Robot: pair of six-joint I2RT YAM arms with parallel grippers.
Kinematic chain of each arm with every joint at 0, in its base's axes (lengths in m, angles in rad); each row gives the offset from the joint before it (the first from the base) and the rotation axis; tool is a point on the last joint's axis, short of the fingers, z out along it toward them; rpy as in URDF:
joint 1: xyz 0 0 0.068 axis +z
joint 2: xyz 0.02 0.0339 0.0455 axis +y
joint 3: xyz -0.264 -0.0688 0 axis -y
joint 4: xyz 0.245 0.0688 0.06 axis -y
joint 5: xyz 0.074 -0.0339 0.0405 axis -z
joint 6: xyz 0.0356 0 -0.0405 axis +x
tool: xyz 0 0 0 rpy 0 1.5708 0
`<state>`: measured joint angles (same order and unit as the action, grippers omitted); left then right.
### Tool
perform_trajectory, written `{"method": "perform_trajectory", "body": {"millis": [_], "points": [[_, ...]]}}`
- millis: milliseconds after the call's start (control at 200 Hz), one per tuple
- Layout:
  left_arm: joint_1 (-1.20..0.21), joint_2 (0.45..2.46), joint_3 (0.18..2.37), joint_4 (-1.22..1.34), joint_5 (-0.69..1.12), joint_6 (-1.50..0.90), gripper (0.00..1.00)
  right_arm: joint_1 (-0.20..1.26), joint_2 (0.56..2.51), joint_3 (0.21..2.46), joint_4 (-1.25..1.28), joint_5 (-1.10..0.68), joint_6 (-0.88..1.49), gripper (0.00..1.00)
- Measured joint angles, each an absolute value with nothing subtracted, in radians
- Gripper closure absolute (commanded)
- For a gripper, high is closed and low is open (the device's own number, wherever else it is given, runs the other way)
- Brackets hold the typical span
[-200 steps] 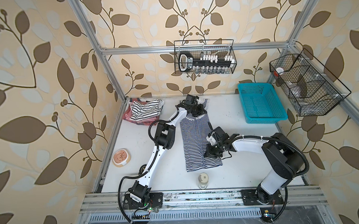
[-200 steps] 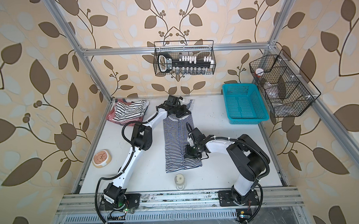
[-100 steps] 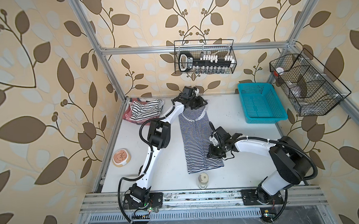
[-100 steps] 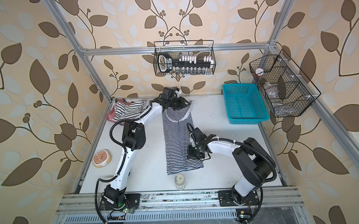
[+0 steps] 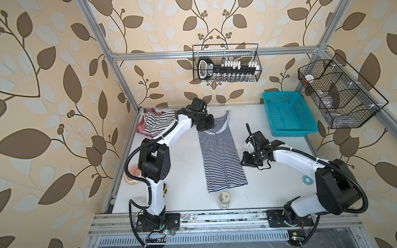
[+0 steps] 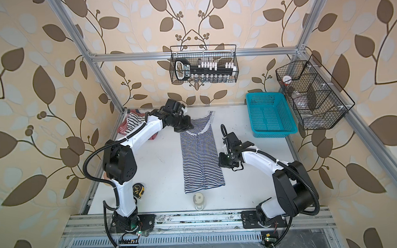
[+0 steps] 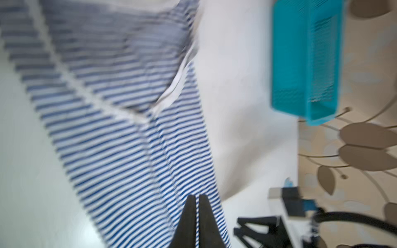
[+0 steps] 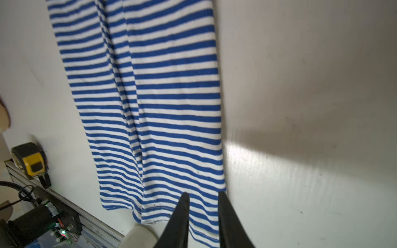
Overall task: Fold and stack tank tops
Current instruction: Fold the tank top at the center of the table.
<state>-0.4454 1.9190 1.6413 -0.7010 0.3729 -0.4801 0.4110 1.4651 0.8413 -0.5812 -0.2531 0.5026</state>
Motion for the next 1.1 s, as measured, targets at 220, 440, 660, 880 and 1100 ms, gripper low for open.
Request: {"method": "perform_trajectory", "body": {"millis": [220,440,660,880,1100], "points": [[-0.542,1.746,1.299,-0.838,0.294,-0.497,0.72,0.411,1.389,0.730,-0.609,-0.252,0.481,0.69],[-0.617,1.606,1.144,-0.859,0.280,-0.549,0.57,0.411,1.335,0.657,-0.601,-0.272,0.477,0.65],[-0.643,1.564,0.970,-0.792,0.315,-0.628,0.51,0.411,1.330,0.605,-0.555,-0.297,0.480,0.63],[-0.649,1.555,0.907,-0.693,0.357,-0.698,0.48,0.411,1.316,0.572,-0.492,-0.332,0.504,0.63],[-0.670,1.544,0.844,-0.594,0.398,-0.758,0.47,0.411,1.299,0.558,-0.463,-0.349,0.517,0.63]]}}
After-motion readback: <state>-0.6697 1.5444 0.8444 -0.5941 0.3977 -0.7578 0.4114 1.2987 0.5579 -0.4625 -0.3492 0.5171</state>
